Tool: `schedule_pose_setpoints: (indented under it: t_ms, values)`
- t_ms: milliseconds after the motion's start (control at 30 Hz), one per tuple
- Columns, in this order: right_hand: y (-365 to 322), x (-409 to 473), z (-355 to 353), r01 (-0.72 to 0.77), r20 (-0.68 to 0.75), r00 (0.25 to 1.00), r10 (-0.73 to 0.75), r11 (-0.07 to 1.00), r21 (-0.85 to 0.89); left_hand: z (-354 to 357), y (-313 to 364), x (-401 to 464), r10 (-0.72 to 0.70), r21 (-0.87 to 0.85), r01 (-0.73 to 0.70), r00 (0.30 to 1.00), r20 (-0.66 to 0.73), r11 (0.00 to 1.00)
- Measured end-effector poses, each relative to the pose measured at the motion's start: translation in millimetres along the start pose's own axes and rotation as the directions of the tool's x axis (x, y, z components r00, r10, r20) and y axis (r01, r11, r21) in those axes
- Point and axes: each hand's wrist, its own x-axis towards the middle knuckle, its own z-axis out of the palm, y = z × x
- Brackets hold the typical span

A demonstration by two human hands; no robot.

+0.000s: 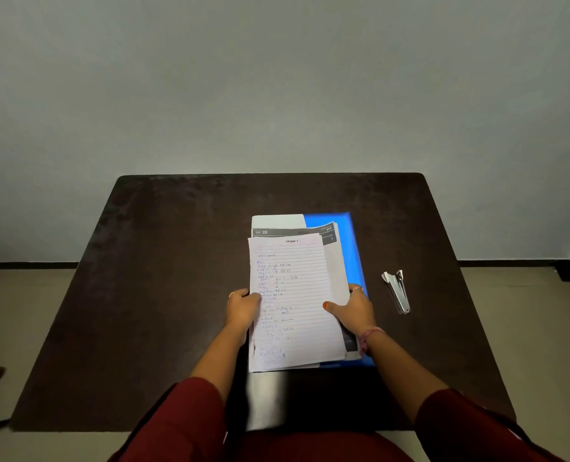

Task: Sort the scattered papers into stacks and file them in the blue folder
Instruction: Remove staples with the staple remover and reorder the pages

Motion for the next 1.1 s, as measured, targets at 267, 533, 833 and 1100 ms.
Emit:
schedule_pose_setpoints:
  t_ms: [267,533,833,1100]
  values:
    - [0.7,-2.8,5.5,-0.006,-0.023,1.0,0.007,0.998,0.07,-14.6,-3.0,-3.7,-0.011,-0.103,0.02,0.996,0.088,0.995]
    - [-0.7,-3.5,28.1,-0.024,0.063,0.998,0.003,0.942,0.335,-39.4,-4.7,5.9,0.009,-0.139,-0.003,0.999,0.045,0.99]
    - [-21.0,-5.8,73.2,-0.158,0.222,0.974,0.037,0.812,0.562,-94.1,-5.9,22.6,-0.007,-0.22,-0.01,0.997,-0.076,0.976]
    - [-23.3,4.1,62.5,-0.231,0.307,0.951,0.045,0.764,0.603,-120.1,-2.9,39.0,-0.009,-0.171,-0.028,0.978,-0.21,0.985]
